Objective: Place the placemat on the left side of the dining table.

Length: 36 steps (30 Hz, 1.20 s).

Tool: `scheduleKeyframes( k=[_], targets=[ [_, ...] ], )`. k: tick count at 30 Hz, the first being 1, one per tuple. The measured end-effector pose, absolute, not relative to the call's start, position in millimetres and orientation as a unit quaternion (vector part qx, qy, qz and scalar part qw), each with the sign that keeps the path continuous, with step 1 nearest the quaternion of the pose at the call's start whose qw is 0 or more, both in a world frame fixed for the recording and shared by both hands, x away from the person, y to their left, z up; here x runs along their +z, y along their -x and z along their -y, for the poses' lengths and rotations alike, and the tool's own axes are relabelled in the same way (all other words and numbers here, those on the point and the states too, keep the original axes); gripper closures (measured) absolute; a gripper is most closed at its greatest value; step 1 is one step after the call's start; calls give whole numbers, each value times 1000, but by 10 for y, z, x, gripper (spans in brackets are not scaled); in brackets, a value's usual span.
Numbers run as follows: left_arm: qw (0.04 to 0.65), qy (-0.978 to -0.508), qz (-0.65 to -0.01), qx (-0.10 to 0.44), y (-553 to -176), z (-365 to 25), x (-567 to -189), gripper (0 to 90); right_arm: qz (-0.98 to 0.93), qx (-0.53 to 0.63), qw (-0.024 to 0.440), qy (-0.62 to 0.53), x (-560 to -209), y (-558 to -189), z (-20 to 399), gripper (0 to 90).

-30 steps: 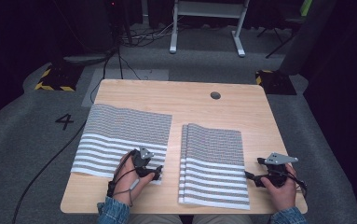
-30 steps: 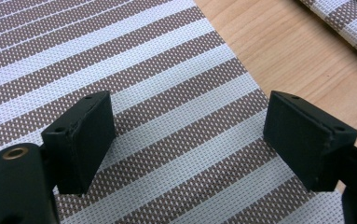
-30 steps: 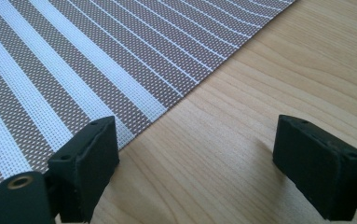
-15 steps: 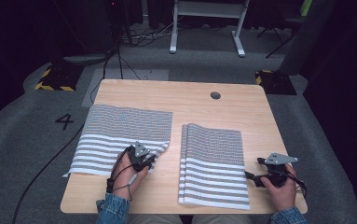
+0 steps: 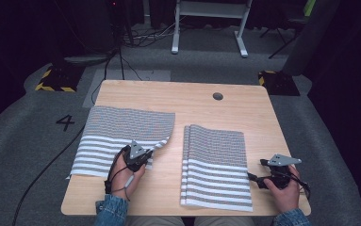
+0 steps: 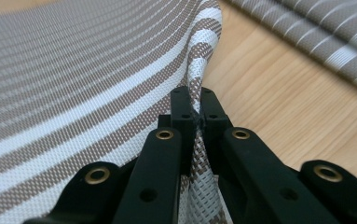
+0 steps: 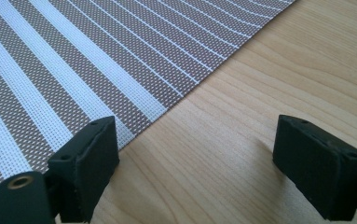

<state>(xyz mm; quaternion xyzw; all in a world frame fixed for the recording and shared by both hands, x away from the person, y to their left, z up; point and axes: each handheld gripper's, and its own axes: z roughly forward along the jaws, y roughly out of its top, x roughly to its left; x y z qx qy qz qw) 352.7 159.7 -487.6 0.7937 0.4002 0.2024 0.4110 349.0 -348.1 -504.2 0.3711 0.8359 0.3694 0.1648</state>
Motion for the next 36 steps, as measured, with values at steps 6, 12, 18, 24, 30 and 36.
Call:
scheduleKeyframes(
  k=[6, 12, 18, 24, 30, 36],
  targets=[
    [452, -792, -356, 206, -3316, -1589, -4626, 877, -836, 370, 165, -371, -5042, -3490, 3481, 143],
    [474, -798, -310, 203, -3035, -1533, -4385, 876, -836, 369, 165, -371, -5040, -3490, 3483, 143],
    [493, -808, -261, 187, -2692, -1515, -4255, 875, -837, 369, 164, -368, -5039, -3499, 3485, 142],
    [504, -824, -249, 70, -2498, -1625, -4316, 657, -838, 370, 164, -367, -5040, -3504, 3484, 142],
    [493, -784, -354, 130, -2525, -1817, -4280, 385, -838, 369, 164, -367, -5040, -3503, 3483, 142],
    [412, -755, -475, 185, -2670, -2076, -4439, 324, -838, 369, 164, -366, -5040, -3504, 3485, 142]
  ],
)
